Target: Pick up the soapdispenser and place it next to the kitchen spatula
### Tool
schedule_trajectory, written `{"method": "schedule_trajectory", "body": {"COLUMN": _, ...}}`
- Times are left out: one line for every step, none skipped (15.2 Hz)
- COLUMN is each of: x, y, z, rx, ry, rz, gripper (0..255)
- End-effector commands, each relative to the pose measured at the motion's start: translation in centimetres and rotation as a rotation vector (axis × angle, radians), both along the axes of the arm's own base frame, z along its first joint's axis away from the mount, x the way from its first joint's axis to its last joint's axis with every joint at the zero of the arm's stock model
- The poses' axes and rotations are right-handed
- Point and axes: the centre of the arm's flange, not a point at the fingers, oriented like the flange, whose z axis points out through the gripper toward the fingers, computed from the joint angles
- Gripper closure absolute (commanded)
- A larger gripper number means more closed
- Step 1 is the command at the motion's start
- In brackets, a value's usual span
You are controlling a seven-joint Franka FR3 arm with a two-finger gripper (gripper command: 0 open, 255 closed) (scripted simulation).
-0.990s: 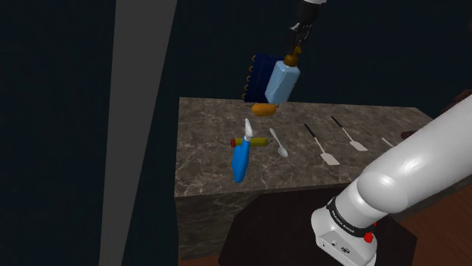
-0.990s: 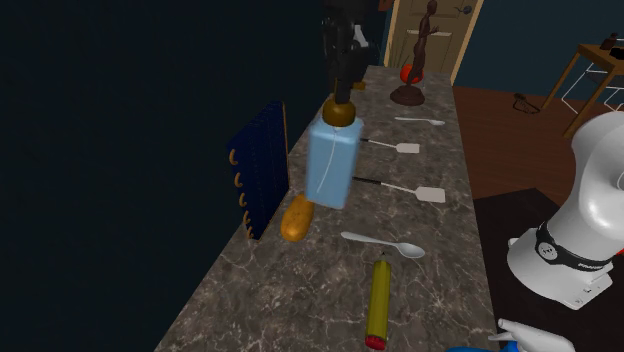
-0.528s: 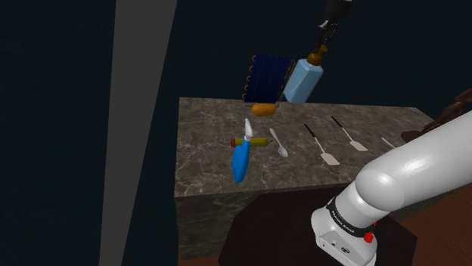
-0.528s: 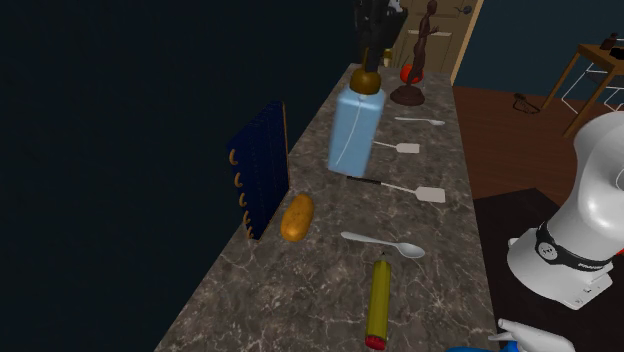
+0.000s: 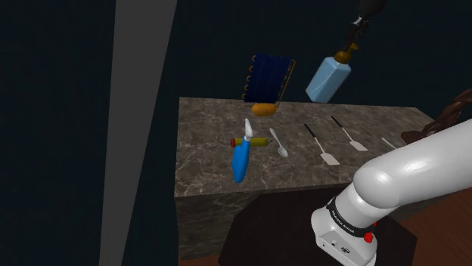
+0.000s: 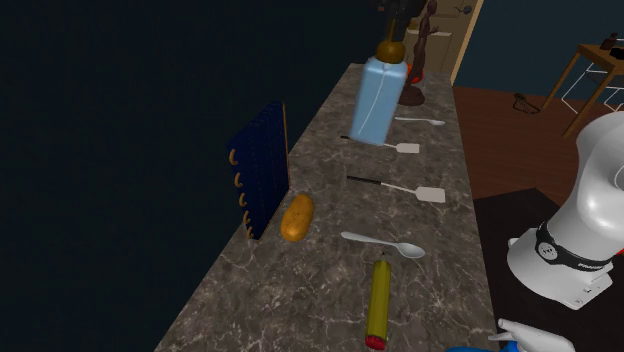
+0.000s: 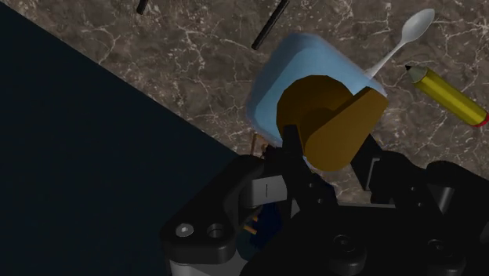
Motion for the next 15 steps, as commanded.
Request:
{"method": "schedule_trajectory", "body": {"x": -2.3, "y": -1.4, "z": 0.8, "rx": 0.0, "ry": 0.0, "rz": 0.001, "gripper": 255}}
{"method": "schedule_trajectory", "body": {"x": -3.3, "y": -2.1, "z": 1.2, "rx": 0.0, "ry": 0.0, "rz": 0.001, "gripper": 255}}
{"method": "schedule_trajectory", "body": {"x": -4.3, "y": -2.9, "z": 1.5, "rx": 0.0, "ry": 0.0, "rz": 0.001, "gripper": 255}}
{"method": "schedule_trajectory", "body": {"x": -5.4, "y": -3.7, "z": 1.9, "rx": 0.0, "ry": 0.0, "rz": 0.001, "gripper": 255}}
{"method": "schedule_trajectory", "body": {"x": -6.4, "y": -4.5, "z": 2.3, "rx": 0.0, "ry": 0.0, "rz": 0.001, "gripper": 255}}
{"method": "schedule_trajectory", "body": {"x": -7.4, "y": -5.2, "z": 2.6, "rx": 0.0, "ry": 0.0, "rz": 0.001, "gripper": 255}}
{"method": "schedule_trajectory", "body": {"x": -8.4, "y": -6.0, "z": 3.0, "rx": 0.0, "ry": 0.0, "rz": 0.001, "gripper": 255}}
{"method": "schedule_trajectory", "body": {"x": -9.4, "y": -6.8, "z": 3.4, "rx": 0.0, "ry": 0.0, "rz": 0.001, "gripper": 255}}
{"method": "schedule_trajectory", "body": {"x": -10.4, "y": -7.6, "z": 3.7, "rx": 0.0, "ry": 0.0, "rz": 0.001, "gripper": 255}}
{"method": "schedule_trajectory", "body": {"x": -11.4, "y": -8.3, "z": 4.1, "rx": 0.0, "ry": 0.0, "rz": 0.001, "gripper": 255}}
{"method": "schedule_trajectory", "body": {"x": -12.4, "y": -9.1, "z": 4.5, "rx": 0.0, "ry": 0.0, "rz": 0.001, "gripper": 255}}
{"method": "schedule_trajectory", "body": {"x": -13.4, "y": -9.9, "z": 4.8, "rx": 0.0, "ry": 0.0, "rz": 0.001, "gripper": 255}}
{"method": "schedule_trajectory", "body": {"x": -14.4, "y": -10.7, "z": 5.2, "rx": 0.0, "ry": 0.0, "rz": 0.001, "gripper": 255}}
{"method": "schedule_trajectory", "body": {"x": -15.4, "y": -11.4, "z": 5.6, "rx": 0.0, "ry": 0.0, "rz": 0.001, "gripper": 255}}
{"method": "schedule_trajectory", "body": {"x": -16.4, "y": -12.2, "z": 5.9, "rx": 0.0, "ry": 0.0, "rz": 0.001, "gripper": 255}}
